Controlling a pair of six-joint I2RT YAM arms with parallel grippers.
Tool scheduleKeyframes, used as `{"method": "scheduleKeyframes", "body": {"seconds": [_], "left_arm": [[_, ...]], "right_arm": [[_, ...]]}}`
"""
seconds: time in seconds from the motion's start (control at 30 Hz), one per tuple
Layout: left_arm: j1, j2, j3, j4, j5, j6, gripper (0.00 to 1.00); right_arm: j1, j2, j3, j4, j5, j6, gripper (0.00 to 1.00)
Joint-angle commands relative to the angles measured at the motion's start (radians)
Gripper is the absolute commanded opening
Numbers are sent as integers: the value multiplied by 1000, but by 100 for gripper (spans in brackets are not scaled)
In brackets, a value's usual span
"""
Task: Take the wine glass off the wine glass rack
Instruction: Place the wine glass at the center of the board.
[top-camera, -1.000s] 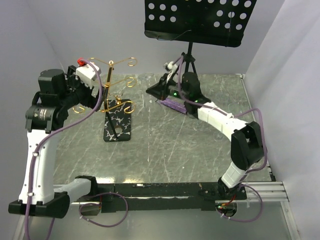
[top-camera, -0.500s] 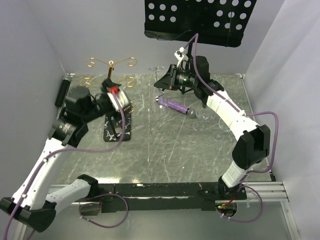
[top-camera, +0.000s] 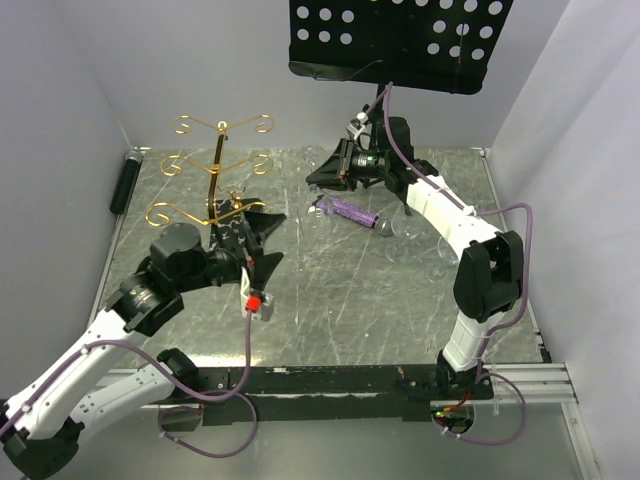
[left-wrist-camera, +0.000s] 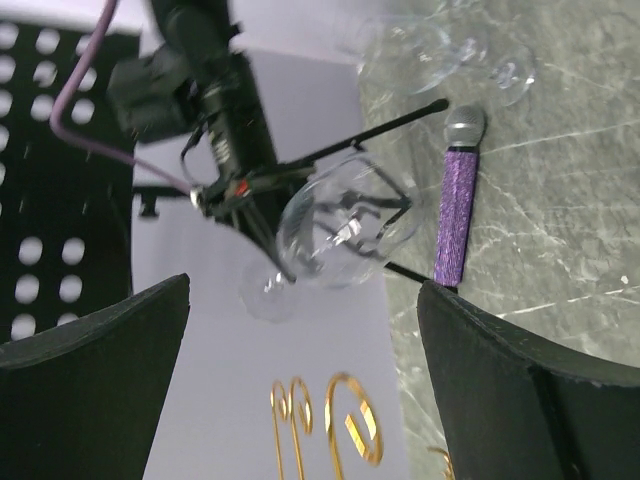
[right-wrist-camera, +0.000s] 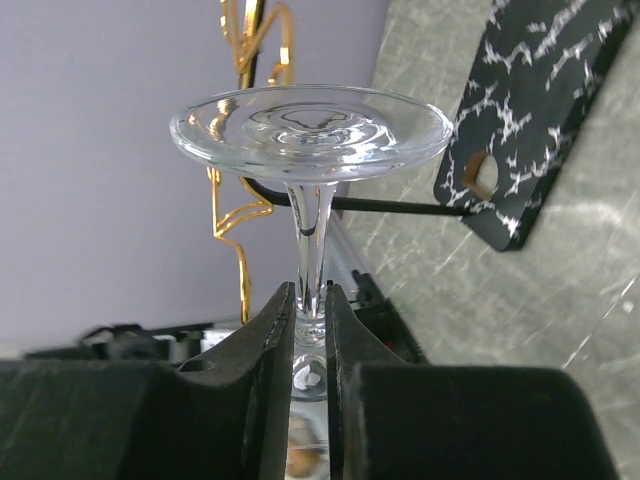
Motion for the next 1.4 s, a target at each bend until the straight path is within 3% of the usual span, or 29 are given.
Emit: {"method": "scheduleKeyframes", "body": {"seconds": [0.0,0.17,0.67,1.37], "left_arm": [[-71,43,-46,138,7,182,100],[-115,102,-100,276,-45,202,100],[-164,253,-184,569,-180,214,100],[-186,413,-166,686,-343,185,98]], "right_arm": [[-9,-48,4,-19,-10,141,0],[-10,-79,-18,-113,25,175,0],[-19,-122,-131,-69,34,220,0],[-27,-130,-140,-88,49,213,0]]}}
